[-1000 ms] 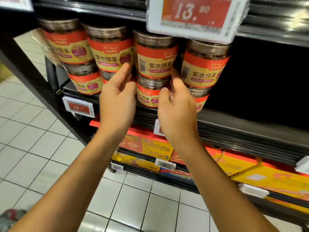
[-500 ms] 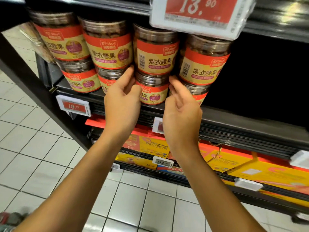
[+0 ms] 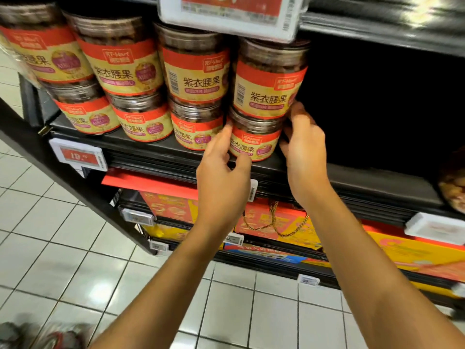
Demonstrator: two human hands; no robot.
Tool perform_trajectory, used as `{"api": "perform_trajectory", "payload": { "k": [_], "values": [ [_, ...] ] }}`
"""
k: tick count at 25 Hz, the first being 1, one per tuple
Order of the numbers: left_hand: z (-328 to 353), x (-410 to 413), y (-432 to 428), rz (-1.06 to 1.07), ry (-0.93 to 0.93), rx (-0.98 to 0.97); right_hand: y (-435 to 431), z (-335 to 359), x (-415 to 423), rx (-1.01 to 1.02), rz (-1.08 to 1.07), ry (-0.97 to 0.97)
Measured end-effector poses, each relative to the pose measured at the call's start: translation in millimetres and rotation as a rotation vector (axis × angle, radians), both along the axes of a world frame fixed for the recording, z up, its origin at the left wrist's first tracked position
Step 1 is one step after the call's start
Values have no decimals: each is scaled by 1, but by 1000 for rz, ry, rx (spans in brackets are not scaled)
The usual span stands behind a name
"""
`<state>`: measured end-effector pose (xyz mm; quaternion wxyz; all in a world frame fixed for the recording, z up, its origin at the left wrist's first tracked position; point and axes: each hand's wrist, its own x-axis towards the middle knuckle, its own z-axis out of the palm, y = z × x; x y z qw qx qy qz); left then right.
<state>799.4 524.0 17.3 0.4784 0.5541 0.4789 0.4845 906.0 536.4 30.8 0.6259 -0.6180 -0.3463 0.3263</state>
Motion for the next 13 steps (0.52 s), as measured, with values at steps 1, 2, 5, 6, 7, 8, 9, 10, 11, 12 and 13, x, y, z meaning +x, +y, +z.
{"api": "perform_trajectory", "payload": {
  "k": [1,2,5,6,7,8,9,10,11,12,13],
  "values": [
    [-1,-1,0,-14,6,1,-2,-2,2,1,24,-42],
    [1,-2,-1,-11,18,-3,-4,-1,6,-16,48,-99],
    [14,-12,-9,81,52,-56,-17,8,12,-65,92,-342],
    [19,-20,-15,88,57,-89,-27,7,13,-55,66,-377],
    [28,-33,-25,85,43,-127,-40,8,9,-41,22,-362],
    [40,-51,-38,89,5,-172,-54,9,2,-48,-22,-323],
    [52,-71,-53,109,-50,-221,-70,14,-10,-68,-32,-295],
    [66,-92,-72,147,-93,-259,-84,20,-25,-93,15,-298],
    [79,-115,-92,197,-117,-292,-96,26,-44,-106,113,-300],
    [91,-138,-115,256,-126,-333,-107,35,-68,-111,230,-286],
    [100,-159,-136,303,-130,-373,-117,42,-93,-116,340,-260]
  ]
}}
